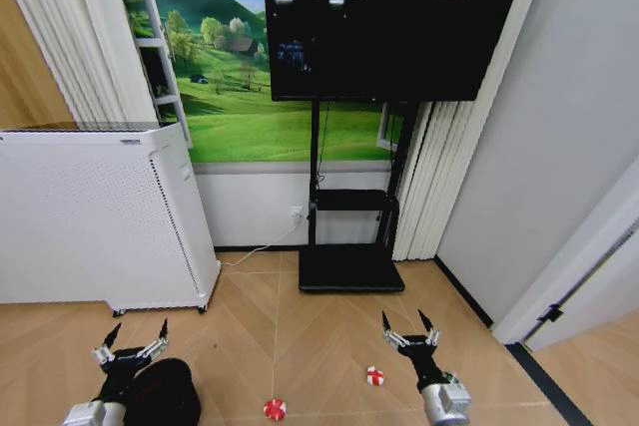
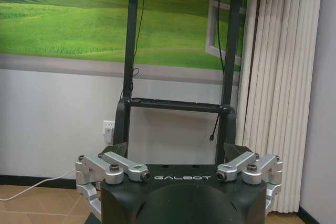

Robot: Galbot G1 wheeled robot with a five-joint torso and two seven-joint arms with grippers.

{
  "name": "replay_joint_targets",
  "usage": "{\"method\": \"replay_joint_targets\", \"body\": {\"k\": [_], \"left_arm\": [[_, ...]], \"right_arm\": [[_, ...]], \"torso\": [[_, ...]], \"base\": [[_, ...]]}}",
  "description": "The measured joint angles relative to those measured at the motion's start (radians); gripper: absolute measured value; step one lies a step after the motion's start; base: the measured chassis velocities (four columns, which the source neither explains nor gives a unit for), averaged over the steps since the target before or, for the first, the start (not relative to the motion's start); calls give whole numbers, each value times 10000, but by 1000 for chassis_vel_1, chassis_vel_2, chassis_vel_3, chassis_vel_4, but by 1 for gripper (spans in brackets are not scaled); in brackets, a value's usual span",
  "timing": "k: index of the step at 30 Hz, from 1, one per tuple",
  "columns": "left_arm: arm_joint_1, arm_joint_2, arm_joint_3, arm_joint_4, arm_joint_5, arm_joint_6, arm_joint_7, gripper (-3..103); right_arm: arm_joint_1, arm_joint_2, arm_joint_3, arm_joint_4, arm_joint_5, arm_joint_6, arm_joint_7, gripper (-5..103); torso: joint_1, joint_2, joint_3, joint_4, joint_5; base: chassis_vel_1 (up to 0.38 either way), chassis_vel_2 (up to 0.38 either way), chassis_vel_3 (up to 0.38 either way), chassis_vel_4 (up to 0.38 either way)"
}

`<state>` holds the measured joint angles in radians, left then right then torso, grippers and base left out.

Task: Pick up the trash bin and place the garbage on the floor into it.

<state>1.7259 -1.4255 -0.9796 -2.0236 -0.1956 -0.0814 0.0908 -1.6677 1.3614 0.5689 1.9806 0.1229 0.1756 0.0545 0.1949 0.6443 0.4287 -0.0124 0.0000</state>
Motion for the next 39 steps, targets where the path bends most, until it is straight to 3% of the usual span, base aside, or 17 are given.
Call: {"method": "replay_joint_targets", "body": {"k": [19,28,36,39], "left_arm": [[520,-212,-165,167,-574,-124,279,100],[1314,-320,-669,701,-1040,-755,680,100],[1480,-314,-790,809,-1208,-893,805,100],[1660,-416,-737,611,-1966,-659,697,100]], "right_arm": [[26,14,13,-78,-15,0,-23,100],[20,18,70,-169,14,33,-22,100],[7,39,59,-175,16,42,-18,100],[5,73,64,-182,16,53,-18,100]], "torso": [[-319,-809,-489,0,0],[-492,-1243,-751,1,0],[-603,-1525,-922,0,0],[-661,-1670,-1009,0,1]], "base": [[0,0,0,0],[0,0,0,0],[0,0,0,0],[0,0,0,0]]}}
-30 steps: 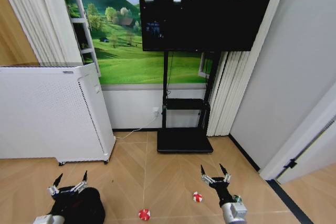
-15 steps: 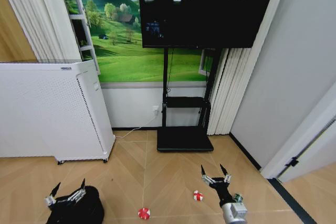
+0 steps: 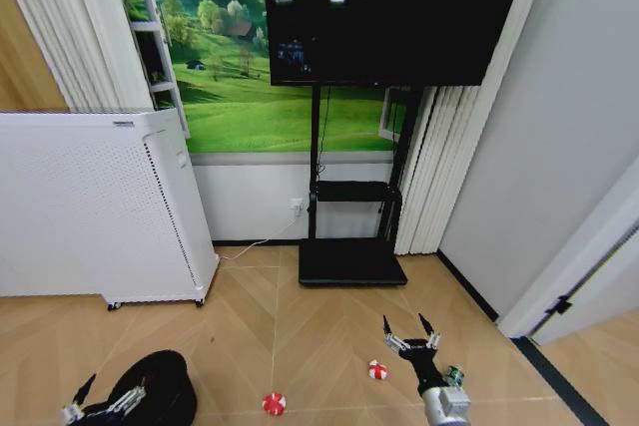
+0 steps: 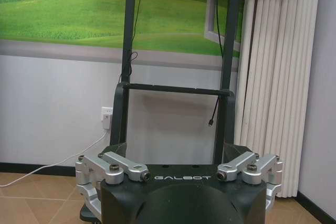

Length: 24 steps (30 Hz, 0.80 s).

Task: Pick up the trash bin and place the garbage on the floor into it.

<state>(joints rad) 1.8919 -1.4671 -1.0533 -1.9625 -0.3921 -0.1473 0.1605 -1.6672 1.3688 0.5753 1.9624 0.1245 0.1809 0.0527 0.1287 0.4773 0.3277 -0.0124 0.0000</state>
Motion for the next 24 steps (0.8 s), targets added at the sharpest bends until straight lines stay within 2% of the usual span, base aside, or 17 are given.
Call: {"method": "replay_joint_targets", "body": {"k": [1,10,18,24], "left_arm": [[70,-43,-1,-49,-278,94,-41,102],[202,-130,-415,24,-615,191,-74,99],[423,-57,-1376,429,-1269,1019,-64,99],[363,195,-1953,764,-2226,1574,-81,99]], "right_arm": [[0,11,15,-30,0,20,0,100],[69,87,21,-174,3,107,-10,100],[127,99,23,-364,23,252,-64,100],[201,73,25,-417,60,257,-69,100]], "torso": [[-29,-67,-39,0,0],[-142,-400,-259,0,0],[-252,-727,-476,0,-1],[-343,-990,-648,0,0]], "base": [[0,0,0,0],[0,0,0,0],[0,0,0,0],[0,0,0,0]]}}
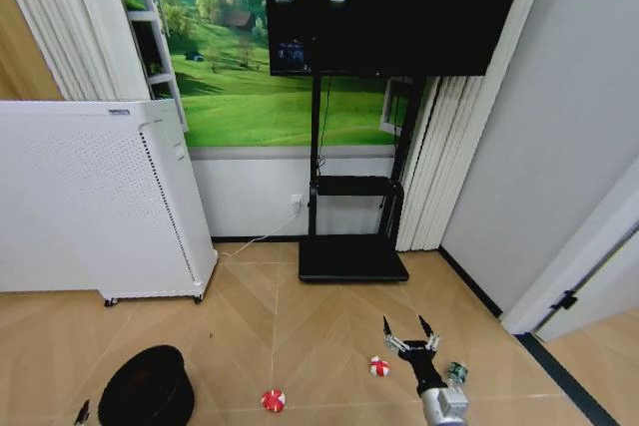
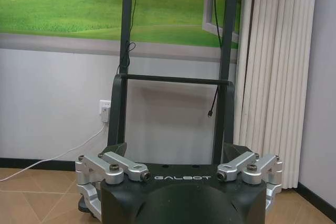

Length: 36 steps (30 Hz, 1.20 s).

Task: Pick up the trash bin and place the garbage on the floor into it.

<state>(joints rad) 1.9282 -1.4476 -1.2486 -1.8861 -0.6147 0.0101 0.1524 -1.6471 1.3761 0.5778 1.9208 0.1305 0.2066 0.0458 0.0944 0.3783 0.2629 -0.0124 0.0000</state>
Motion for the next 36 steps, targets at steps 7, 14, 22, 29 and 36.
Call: {"method": "replay_joint_targets", "body": {"k": [7,14,22,29,36], "left_arm": [[-101,226,-115,377,-1222,1015,-248,98],[-276,418,88,546,-2933,1772,-711,98],[-482,595,143,78,-5677,3180,-2329,94],[-756,768,106,-8,-6955,3899,-3611,97],[-1563,1048,51,535,-7263,4214,-4349,98]], "right_arm": [[-12,12,0,-11,3,10,-5,100],[-35,11,28,-23,3,42,-4,100],[-35,-12,46,-38,11,42,-1,100],[-39,-12,54,-62,15,45,-2,100],[-97,-2,77,-71,12,80,-5,100]], "torso": [[-102,-279,-177,0,-1],[-206,-558,-350,-1,0],[-301,-883,-581,0,0],[-380,-1168,-786,1,0],[-477,-1493,-1013,1,0]], "base": [[0,0,0,0],[0,0,0,0],[0,0,0,0],[0,0,0,0],[0,0,0,0]]}}
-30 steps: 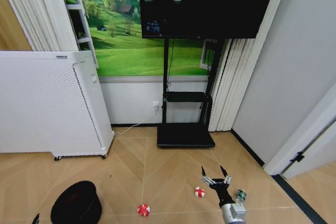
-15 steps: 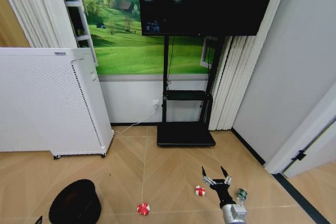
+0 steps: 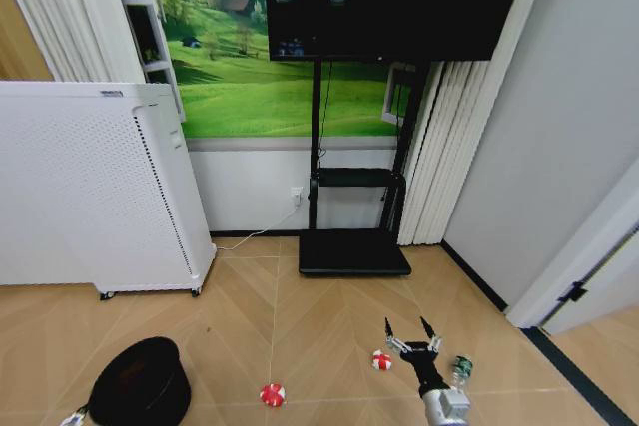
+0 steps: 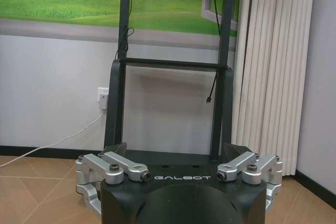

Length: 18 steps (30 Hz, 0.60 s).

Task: Pick up the trash bin and place the garbage on the floor into it.

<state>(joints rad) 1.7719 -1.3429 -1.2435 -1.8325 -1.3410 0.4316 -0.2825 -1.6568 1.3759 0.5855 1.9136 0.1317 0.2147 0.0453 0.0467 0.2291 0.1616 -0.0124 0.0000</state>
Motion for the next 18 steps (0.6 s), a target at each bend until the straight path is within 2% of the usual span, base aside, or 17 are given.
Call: {"method": "replay_joint_targets", "body": {"k": [10,18], "left_arm": [[-414,258,182,-81,272,221,23,96],[-801,361,501,368,538,264,-11,96]], "right_arm": [[-139,17,81,43,-6,80,0,100],[-158,-20,91,24,-5,95,36,100]], "torso": [[-87,-365,-279,0,0],[-165,-667,-503,0,0]], "base": [[0,0,0,0],[0,0,0,0]]}}
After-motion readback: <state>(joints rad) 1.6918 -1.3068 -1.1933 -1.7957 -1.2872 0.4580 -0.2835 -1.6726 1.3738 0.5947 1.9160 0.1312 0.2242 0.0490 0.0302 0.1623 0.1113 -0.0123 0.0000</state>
